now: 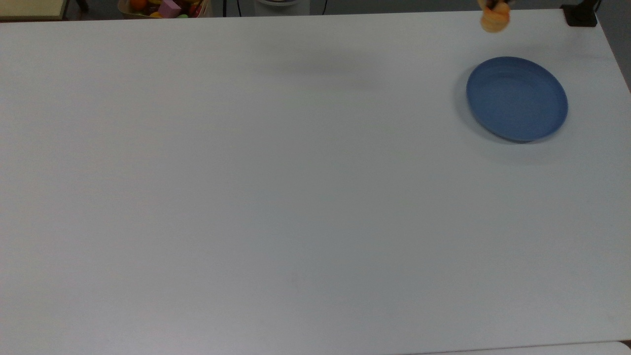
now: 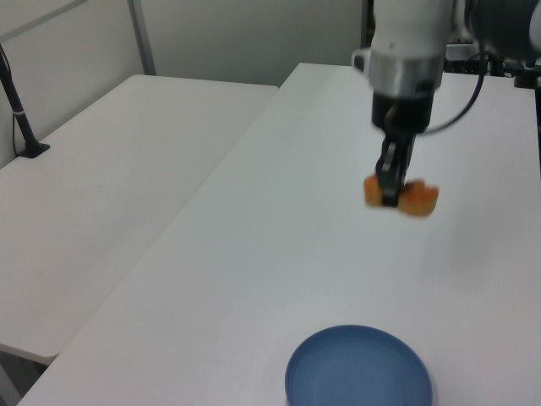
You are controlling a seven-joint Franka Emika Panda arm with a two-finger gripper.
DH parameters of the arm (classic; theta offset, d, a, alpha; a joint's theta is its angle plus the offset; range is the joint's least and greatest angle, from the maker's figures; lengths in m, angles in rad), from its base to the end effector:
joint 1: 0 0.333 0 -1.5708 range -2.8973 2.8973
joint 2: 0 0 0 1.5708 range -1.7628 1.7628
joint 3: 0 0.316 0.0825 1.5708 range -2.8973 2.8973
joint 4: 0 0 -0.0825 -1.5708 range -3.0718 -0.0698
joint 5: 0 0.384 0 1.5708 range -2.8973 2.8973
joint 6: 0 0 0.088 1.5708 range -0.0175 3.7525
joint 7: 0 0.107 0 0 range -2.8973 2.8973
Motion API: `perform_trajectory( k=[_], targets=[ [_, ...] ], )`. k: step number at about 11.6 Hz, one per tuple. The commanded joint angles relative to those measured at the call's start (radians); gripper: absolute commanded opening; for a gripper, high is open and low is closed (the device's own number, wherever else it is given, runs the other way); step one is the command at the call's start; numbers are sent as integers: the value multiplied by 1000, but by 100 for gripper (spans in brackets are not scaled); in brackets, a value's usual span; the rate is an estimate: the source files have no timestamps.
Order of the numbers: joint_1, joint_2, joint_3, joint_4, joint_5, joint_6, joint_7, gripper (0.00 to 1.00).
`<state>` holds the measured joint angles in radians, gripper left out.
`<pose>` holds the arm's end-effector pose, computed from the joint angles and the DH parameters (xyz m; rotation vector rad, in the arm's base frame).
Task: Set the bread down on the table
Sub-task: 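Lift the bread roll up off the plate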
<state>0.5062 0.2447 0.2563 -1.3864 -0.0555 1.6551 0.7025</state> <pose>0.4754 0.4192 0.5782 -3.1145 -0.0865 -0.0306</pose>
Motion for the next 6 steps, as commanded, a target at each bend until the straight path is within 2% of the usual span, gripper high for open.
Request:
perform_trajectory(
  k=[1,2,3,6],
  targets=[
    [-61,-122,-116,-43,58,-145,-243,0],
    [-70,-140,-167,-43,75,-167,-303,0],
    [-90,-169,-243,-52,91,-185,-389,0],
    [-148,-220,-392,-107,109,-193,-600,0]
  ],
)
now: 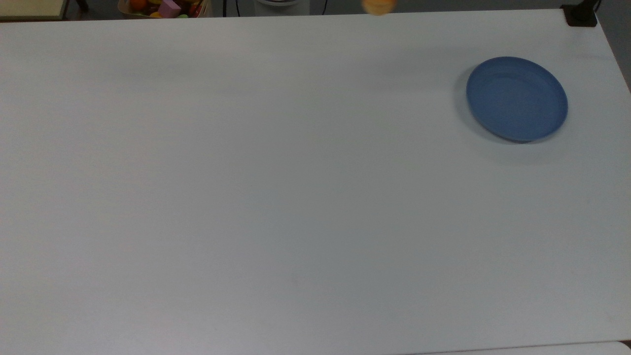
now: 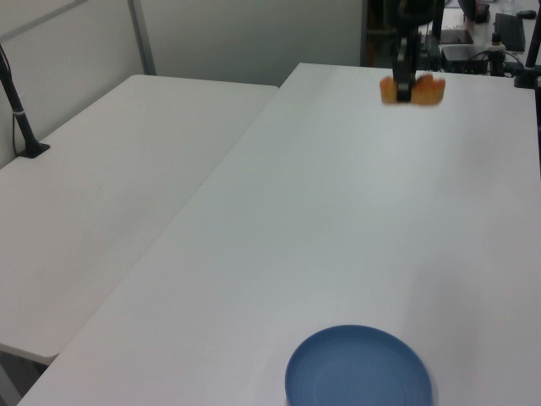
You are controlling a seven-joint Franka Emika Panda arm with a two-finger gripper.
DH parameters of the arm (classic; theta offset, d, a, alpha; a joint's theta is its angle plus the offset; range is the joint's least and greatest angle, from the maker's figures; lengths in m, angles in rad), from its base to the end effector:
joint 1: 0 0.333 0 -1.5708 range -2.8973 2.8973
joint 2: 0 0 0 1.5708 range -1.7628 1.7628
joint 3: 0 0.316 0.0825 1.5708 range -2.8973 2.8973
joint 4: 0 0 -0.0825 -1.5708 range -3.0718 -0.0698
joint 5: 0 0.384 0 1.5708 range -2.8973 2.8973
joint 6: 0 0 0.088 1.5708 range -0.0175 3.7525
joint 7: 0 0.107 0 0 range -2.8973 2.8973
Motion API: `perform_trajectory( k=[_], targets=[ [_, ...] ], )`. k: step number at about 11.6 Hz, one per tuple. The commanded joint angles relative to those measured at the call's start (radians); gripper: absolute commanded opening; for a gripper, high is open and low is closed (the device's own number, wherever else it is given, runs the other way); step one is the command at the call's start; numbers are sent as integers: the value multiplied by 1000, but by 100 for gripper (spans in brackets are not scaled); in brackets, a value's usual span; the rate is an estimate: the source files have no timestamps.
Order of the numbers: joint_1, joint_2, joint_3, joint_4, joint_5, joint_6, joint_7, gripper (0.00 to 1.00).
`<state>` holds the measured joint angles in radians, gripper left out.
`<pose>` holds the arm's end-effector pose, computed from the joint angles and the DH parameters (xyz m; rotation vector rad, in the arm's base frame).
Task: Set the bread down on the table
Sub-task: 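Carry the bread roll away from the plate and lower it to the table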
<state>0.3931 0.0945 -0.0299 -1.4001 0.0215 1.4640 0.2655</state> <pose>0.5346 0.2069 0.6417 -3.1290 -0.1562 0.0545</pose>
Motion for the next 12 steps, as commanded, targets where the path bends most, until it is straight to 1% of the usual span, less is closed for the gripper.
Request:
perform_trajectory(
  k=[1,2,3,4,6,9,12],
  targets=[
    [-83,-82,-142,-127,32,10,-243,0],
    [-117,-82,-157,-155,32,19,-296,0],
    [-164,-84,-176,-204,32,66,-361,0],
    [-199,-87,-189,-277,32,152,-392,0],
    [-272,-84,-190,-390,28,338,-405,0],
    [-293,-64,-190,-557,3,536,-422,0],
    [-295,-16,-185,-603,-29,611,-420,0]
  ],
)
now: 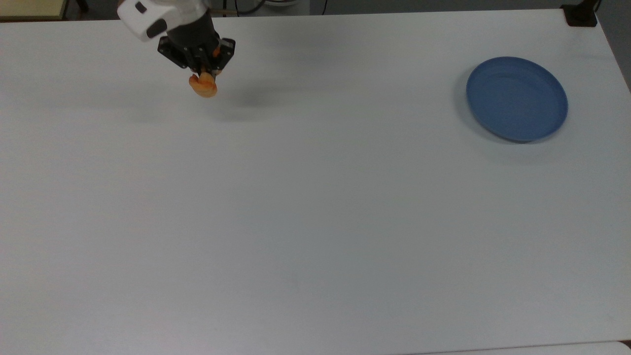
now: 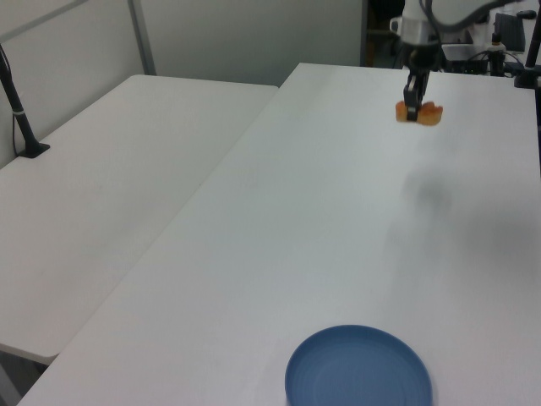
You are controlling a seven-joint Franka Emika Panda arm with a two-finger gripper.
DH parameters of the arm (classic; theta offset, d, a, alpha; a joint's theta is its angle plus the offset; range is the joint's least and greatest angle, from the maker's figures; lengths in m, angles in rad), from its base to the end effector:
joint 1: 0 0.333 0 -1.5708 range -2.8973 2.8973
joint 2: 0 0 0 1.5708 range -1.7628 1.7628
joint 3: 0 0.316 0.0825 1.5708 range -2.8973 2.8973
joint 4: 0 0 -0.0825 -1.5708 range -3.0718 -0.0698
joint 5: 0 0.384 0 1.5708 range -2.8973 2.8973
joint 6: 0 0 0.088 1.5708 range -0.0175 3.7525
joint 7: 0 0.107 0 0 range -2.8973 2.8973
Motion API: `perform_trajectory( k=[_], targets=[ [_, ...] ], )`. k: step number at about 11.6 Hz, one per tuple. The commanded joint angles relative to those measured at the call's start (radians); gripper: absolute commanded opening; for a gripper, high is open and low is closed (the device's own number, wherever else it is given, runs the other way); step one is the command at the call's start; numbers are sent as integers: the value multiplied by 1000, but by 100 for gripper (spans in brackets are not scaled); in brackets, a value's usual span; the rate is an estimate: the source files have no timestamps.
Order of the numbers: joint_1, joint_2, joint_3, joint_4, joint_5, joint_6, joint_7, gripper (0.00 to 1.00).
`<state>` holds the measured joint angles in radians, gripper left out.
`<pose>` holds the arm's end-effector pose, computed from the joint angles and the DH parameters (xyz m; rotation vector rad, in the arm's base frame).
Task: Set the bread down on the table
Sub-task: 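Carry the bread roll away from the plate and lower it to the table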
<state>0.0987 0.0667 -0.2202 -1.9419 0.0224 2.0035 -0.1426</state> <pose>0.5696 -0.0662 0.4482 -3.1354 -0.0190 0.0041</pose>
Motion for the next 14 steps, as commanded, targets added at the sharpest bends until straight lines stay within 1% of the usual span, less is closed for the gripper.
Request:
perform_trajectory(
  k=[1,3,5,6,7,8,9,13,14],
  targets=[
    [-1,36,8,-68,-36,96,-6,0],
    [6,82,18,-77,-38,138,3,0],
    [9,151,51,-81,-44,197,66,3],
    [9,168,62,-86,-71,218,98,13],
    [9,179,64,-86,-82,221,121,30],
    [10,183,64,-88,-85,221,126,56],
    [10,182,64,-89,-85,218,126,100],
    [9,168,64,-86,-93,192,126,100],
    [9,160,64,-81,-111,166,126,100]
  ],
)
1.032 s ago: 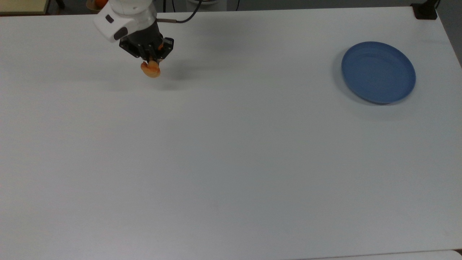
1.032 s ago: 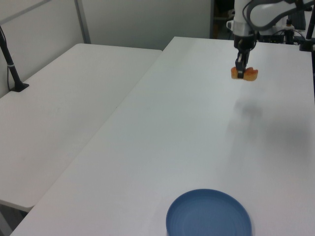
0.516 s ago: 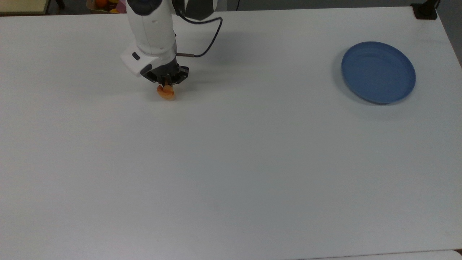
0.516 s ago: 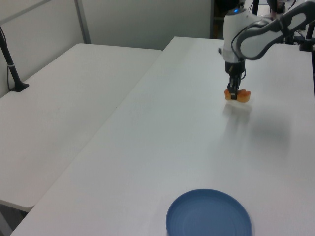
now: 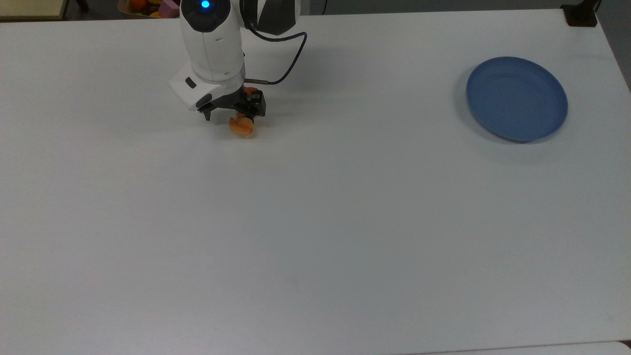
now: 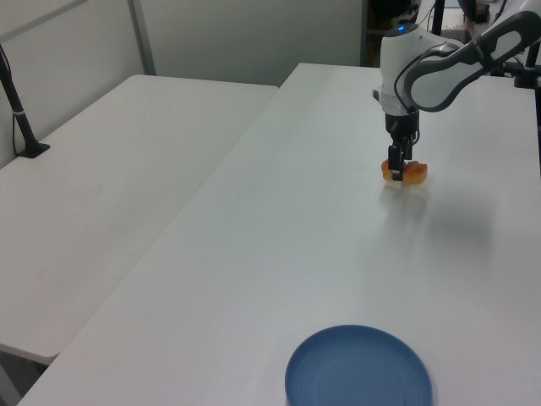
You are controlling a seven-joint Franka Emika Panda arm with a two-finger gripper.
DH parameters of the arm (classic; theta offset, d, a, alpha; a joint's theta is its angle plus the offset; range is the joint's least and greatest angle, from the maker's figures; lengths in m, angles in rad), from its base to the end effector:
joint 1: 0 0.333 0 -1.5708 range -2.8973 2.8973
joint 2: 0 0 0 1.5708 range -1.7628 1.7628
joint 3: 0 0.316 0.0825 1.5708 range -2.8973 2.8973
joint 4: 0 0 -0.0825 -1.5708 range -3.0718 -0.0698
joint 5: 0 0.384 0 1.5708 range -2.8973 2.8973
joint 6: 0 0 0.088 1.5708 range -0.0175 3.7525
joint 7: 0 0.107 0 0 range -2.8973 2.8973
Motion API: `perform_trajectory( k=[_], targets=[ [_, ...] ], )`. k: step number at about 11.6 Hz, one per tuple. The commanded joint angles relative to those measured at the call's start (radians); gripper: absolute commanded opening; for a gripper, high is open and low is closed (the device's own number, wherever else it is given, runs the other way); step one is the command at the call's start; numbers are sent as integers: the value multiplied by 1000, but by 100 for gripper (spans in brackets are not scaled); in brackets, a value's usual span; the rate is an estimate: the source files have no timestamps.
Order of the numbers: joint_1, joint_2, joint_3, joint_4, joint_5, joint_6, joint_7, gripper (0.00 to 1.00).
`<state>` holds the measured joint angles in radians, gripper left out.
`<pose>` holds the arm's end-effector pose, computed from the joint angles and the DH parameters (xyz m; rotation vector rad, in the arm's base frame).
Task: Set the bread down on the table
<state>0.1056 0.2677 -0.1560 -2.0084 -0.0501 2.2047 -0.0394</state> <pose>0.5885 -0.0288 0.3187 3.0619 0.0370 -0.1107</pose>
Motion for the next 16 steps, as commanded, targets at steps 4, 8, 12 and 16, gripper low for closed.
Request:
perform_trajectory(
  k=[4,8,12,16],
  targets=[
    [0,-41,0,-18,-54,-46,23,100],
    [-4,-97,35,2,-54,-110,47,100],
    [-21,-165,101,176,-37,-330,170,100],
    [-47,-171,96,358,-5,-467,162,100]
  ],
)
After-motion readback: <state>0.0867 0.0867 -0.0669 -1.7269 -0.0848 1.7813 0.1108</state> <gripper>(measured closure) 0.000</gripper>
